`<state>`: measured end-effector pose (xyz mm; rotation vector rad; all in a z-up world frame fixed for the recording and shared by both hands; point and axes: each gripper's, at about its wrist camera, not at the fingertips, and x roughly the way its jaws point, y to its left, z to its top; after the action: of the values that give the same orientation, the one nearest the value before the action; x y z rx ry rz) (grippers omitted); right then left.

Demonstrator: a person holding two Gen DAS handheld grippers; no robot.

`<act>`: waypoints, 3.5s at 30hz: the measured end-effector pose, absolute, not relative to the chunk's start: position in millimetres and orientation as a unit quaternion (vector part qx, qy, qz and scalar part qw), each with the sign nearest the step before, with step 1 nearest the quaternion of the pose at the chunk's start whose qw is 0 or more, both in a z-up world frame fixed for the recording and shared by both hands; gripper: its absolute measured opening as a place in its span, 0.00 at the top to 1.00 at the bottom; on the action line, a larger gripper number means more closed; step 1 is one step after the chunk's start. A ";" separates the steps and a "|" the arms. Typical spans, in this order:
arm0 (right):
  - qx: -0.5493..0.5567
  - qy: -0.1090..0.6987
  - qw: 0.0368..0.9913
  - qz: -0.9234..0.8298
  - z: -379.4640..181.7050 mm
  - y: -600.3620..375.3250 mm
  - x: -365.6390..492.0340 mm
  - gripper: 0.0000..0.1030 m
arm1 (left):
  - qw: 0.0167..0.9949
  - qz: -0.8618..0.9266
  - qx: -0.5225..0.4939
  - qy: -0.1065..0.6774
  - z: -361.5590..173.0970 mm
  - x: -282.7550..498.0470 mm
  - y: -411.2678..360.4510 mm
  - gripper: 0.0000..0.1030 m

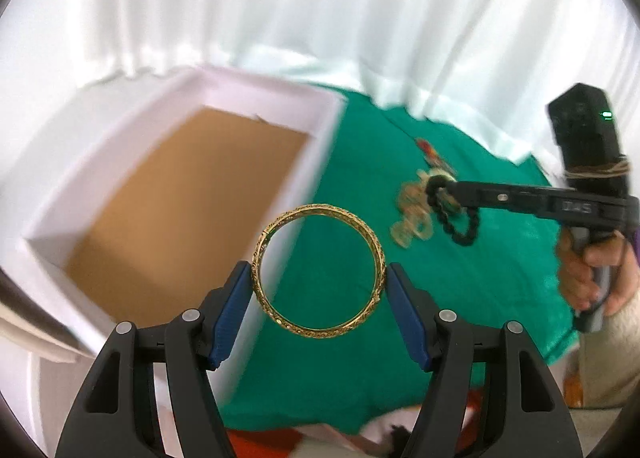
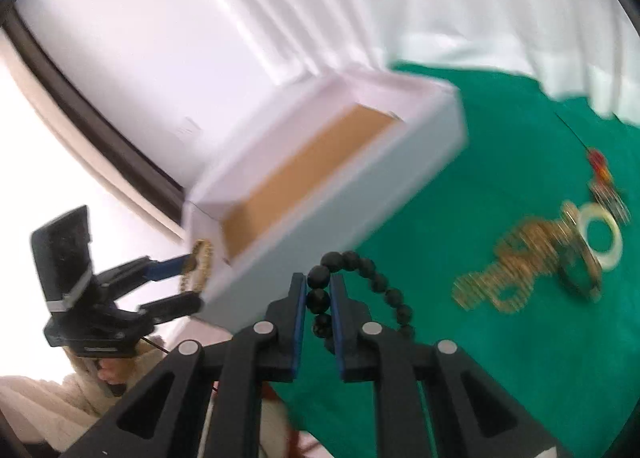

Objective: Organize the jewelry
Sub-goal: 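Carry the gold bangle toward the white box while the right gripper grasps the black bead bracelet, then release the gold bangle into the box while the right gripper drops the black bracelet there, then withdraw both tools from the box back over the jewelry pile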

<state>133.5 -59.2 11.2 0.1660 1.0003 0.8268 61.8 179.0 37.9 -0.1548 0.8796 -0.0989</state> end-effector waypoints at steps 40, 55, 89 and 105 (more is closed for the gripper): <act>0.013 0.449 0.834 0.321 -57.6 -20.1 120.9 0.37 | 0.883 0.022 -0.047 0.467 -54.0 99.6 237.0 0.05; 0.046 0.421 0.877 0.226 -56.8 -132.7 58.9 0.37 | 0.882 0.001 -0.106 0.459 -67.6 77.1 233.3 0.02; 0.056 0.386 0.899 0.197 -38.7 -155.2 26.4 0.36 | 0.879 -0.052 0.113 0.460 -71.0 27.5 138.4 0.02; 0.010 0.326 0.943 0.066 -38.0 -231.2 -27.5 0.00 | 0.933 -0.183 0.098 0.292 21.0 -26.3 23.2 0.00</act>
<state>-27.5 -231.2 -38.0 0.0213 0.6639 0.1341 -26.3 23.2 21.0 0.2012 0.5977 -0.3753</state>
